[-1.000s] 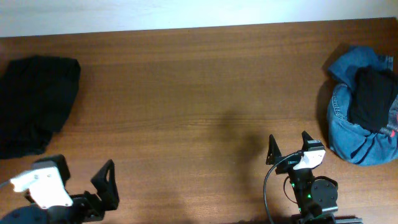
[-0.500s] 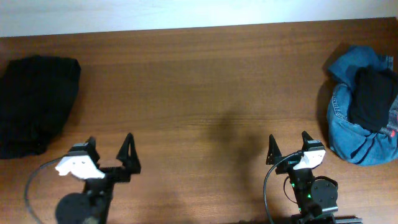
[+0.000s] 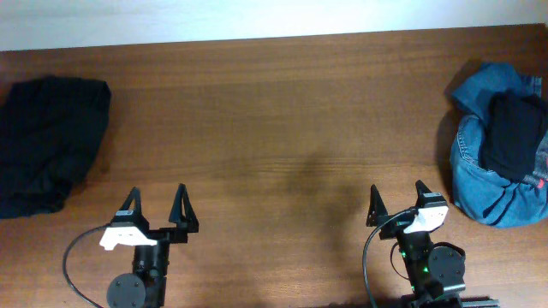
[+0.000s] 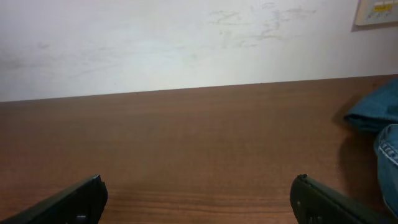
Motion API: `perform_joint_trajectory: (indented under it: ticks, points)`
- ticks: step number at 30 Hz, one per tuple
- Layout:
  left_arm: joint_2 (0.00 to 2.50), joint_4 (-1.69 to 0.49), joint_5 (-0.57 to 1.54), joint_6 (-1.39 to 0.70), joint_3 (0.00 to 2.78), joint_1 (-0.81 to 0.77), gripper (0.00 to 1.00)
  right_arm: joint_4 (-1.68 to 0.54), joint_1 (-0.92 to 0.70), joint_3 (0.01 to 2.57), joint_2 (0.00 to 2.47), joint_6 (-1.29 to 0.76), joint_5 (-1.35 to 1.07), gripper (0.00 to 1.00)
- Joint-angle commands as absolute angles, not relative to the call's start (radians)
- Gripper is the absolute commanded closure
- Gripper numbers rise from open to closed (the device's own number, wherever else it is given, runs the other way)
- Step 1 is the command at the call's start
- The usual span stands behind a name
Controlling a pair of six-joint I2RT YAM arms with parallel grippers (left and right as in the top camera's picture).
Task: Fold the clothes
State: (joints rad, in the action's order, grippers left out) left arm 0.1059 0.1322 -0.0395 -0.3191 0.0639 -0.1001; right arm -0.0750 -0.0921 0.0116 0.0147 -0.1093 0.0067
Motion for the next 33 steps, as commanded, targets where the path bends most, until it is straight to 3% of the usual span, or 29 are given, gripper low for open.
perform_joint_trajectory:
  ticks: [1,13,33]
  points:
    - [0.074,0.118,-0.022,-0.272,0.024,-0.095,0.01,-0.080,-0.083,0.006,0.004,-0.116,0.005,0.01]
    - [0.015,-0.089,-0.022,-0.268,0.009,-0.095,0.01,-0.080,-0.083,0.006,0.004,-0.116,0.005,0.01]
    - [0.005,-0.082,-0.022,-0.229,0.009,-0.095,0.01,-0.080,-0.083,0.006,0.004,-0.116,0.005,0.01]
